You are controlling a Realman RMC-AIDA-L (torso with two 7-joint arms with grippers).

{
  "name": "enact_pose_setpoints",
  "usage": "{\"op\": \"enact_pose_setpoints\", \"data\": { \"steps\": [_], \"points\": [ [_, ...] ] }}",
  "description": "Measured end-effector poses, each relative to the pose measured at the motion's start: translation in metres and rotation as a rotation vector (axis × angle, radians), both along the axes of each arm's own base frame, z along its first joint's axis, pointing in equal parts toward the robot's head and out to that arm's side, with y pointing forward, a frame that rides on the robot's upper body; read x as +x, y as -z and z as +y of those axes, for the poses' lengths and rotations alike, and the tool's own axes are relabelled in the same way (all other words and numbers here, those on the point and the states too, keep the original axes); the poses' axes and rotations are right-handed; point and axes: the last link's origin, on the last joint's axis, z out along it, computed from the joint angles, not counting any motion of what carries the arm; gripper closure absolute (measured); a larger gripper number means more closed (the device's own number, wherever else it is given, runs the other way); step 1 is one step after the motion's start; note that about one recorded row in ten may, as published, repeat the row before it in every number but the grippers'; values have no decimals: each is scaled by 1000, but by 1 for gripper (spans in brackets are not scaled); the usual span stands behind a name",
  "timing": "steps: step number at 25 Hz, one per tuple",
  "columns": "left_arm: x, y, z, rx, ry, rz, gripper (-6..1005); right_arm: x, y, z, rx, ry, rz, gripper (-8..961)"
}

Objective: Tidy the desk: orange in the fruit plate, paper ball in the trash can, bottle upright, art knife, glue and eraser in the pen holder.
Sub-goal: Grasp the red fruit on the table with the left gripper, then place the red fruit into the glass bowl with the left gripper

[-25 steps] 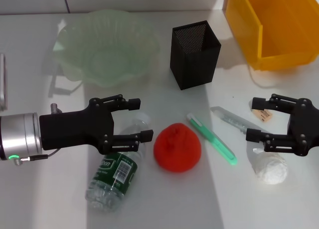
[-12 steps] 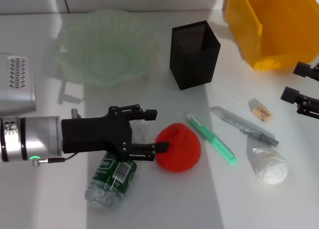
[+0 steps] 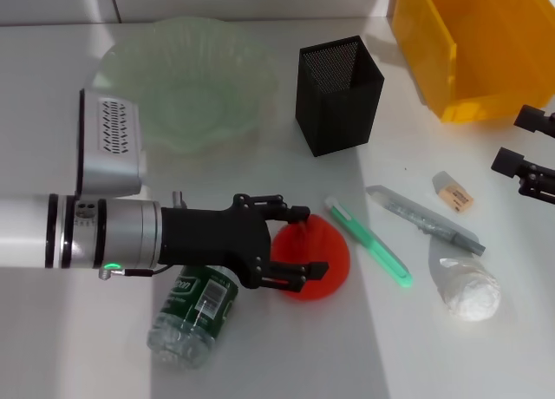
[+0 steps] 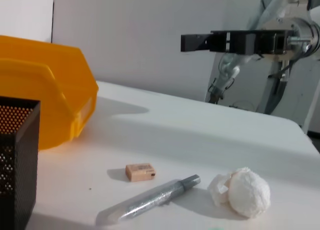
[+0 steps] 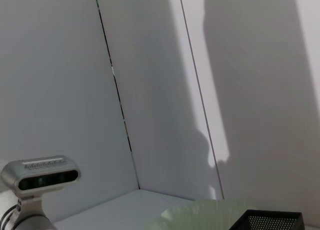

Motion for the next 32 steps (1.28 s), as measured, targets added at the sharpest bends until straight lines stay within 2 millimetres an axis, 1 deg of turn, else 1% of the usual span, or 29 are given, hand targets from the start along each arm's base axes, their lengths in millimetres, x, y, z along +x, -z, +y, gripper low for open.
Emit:
{"op": "enact_pose_setpoints", "data": {
  "steps": [9,12,17,21,24,26,27,28,29,30,31,32],
  "points": [
    [5,12,8,28,72,74,176,-2,1,2,-10,1,6,170],
    [6,17,11,50,70,93,360,-1,1,1,-13,6,9,172],
    [13,20,9,52,103,86,604,0,1,0,-15,15,13,176],
    [16,19,8,59,115,73,680,0,0,-1,-12,17,18,180],
    [22,11,9,80,129,49,736,1,-1,-2,-9,20,20,182],
    [22,11,9,80,129,49,774,1,-1,-3,-7,21,22,184],
    [24,-11,13,168,134,9,793,1,-1,-3,-7,21,22,185],
    [24,-22,17,223,126,-8,812,1,-1,-3,-7,21,22,186],
    [24,-29,20,258,115,-20,823,1,-1,-3,-7,21,22,186],
    [23,-42,27,324,92,-44,834,1,-1,-3,-7,21,23,187],
    [20,-58,36,419,26,-96,844,1,-1,-3,-7,20,23,188],
    [18,-70,43,483,-23,-138,855,1,-1,-2,-7,19,24,189]
  ]
}}
